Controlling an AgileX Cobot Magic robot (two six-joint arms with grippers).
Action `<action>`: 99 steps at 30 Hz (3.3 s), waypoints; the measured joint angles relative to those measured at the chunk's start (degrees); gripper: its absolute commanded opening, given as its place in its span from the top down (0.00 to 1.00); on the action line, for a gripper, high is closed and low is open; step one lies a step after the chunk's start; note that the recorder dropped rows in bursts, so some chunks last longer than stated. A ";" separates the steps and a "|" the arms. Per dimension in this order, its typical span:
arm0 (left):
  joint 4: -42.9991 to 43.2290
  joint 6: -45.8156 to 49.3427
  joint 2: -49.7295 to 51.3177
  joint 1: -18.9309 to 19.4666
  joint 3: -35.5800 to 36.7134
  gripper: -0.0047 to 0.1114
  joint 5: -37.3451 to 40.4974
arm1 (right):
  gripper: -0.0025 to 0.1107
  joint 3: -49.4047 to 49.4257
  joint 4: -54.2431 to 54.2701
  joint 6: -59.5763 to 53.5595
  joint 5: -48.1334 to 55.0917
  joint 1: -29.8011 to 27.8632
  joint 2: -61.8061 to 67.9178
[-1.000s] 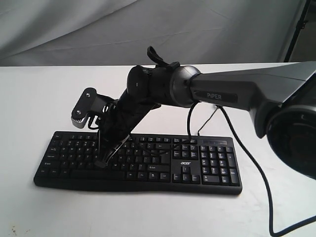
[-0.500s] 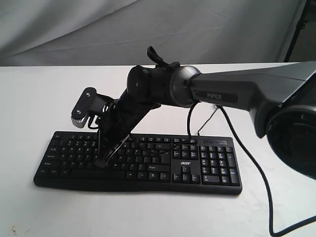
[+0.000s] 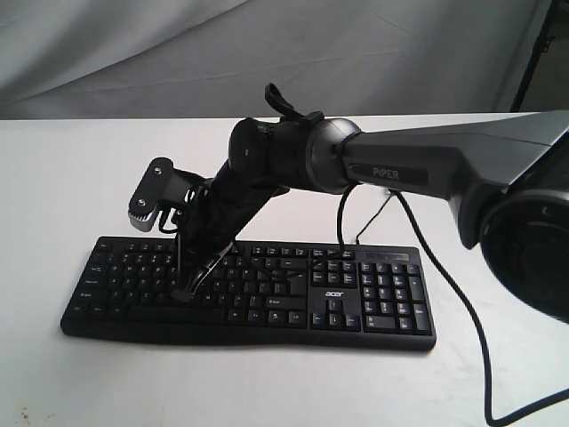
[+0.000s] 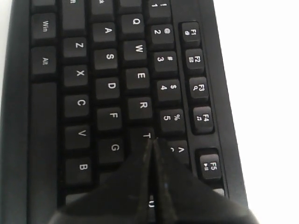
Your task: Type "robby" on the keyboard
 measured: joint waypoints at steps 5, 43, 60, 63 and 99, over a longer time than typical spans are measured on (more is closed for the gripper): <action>0.00 0.00 0.00 0.00 0.00 0.96 0.00 | 0.98 0.00 0.00 0.00 0.00 0.00 0.14; 0.00 0.00 0.00 0.00 0.00 0.96 0.00 | 0.98 -0.13 0.22 0.01 0.08 0.00 -3.72; 0.00 0.00 0.00 0.00 0.00 0.96 0.00 | 0.98 9.47 -2.50 3.51 -3.88 0.00 -22.03; 0.00 0.00 0.00 0.00 0.00 0.96 0.00 | 0.98 15.90 -2.50 3.76 -8.60 0.00 -28.83; 0.00 0.00 0.00 0.00 0.00 0.96 0.00 | 0.98 55.55 23.62 3.80 -50.08 -0.19 -87.85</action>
